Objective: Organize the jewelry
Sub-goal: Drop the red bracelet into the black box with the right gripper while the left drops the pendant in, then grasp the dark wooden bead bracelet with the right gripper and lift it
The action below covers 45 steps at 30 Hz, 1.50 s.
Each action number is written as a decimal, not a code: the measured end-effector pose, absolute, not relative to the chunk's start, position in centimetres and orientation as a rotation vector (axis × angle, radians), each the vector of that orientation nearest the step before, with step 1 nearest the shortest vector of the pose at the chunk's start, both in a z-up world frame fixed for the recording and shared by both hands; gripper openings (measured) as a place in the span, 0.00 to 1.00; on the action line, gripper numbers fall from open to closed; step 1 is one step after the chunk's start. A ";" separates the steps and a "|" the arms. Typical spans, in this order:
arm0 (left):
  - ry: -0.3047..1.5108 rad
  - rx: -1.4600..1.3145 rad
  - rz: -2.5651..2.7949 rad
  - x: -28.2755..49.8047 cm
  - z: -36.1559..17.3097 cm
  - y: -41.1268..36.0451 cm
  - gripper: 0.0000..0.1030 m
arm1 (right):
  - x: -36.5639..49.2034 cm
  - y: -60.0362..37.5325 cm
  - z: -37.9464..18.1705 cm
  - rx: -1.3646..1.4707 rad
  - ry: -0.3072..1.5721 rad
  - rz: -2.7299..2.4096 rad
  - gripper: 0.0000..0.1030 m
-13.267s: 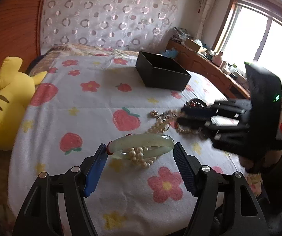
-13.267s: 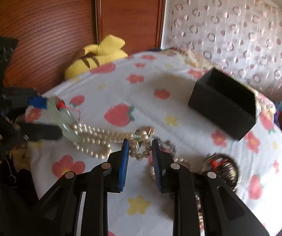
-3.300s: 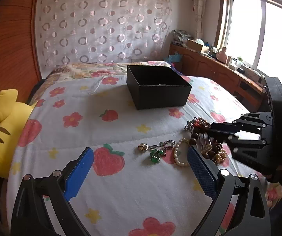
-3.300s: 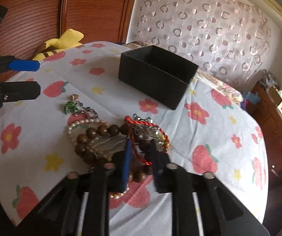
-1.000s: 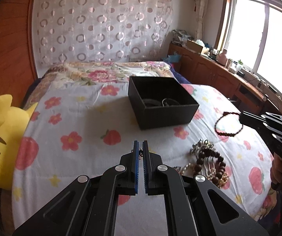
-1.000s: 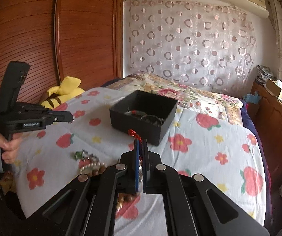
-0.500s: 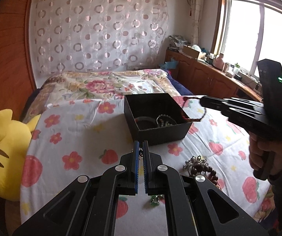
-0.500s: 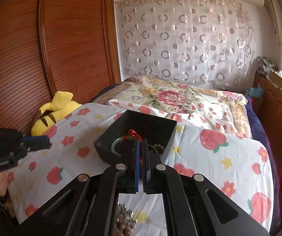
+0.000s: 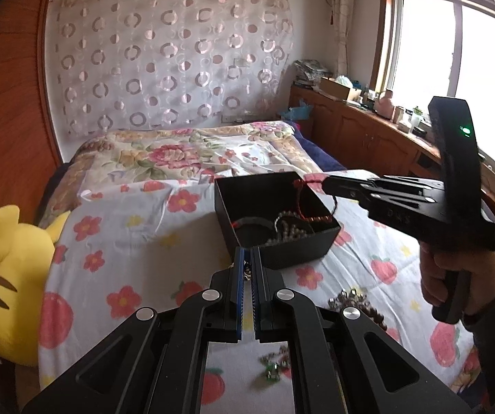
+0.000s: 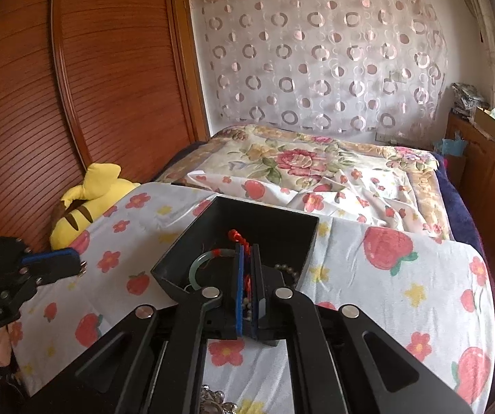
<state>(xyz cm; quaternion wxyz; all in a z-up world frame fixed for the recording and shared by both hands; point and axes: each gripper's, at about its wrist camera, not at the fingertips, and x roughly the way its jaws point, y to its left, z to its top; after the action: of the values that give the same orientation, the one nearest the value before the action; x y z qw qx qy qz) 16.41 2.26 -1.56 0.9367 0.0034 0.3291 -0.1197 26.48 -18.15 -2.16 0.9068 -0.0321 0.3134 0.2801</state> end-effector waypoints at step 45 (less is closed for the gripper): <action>0.697 0.013 -0.235 16.1 -6.0 0.4 0.91 | 16.3 -22.9 -7.4 -0.147 0.738 0.671 0.22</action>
<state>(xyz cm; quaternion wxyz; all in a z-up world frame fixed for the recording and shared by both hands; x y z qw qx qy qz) 16.11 0.38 -6.01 0.9331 0.0064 0.3407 -0.1150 16.27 -22.93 -7.40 0.8755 -0.0703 0.3537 0.3216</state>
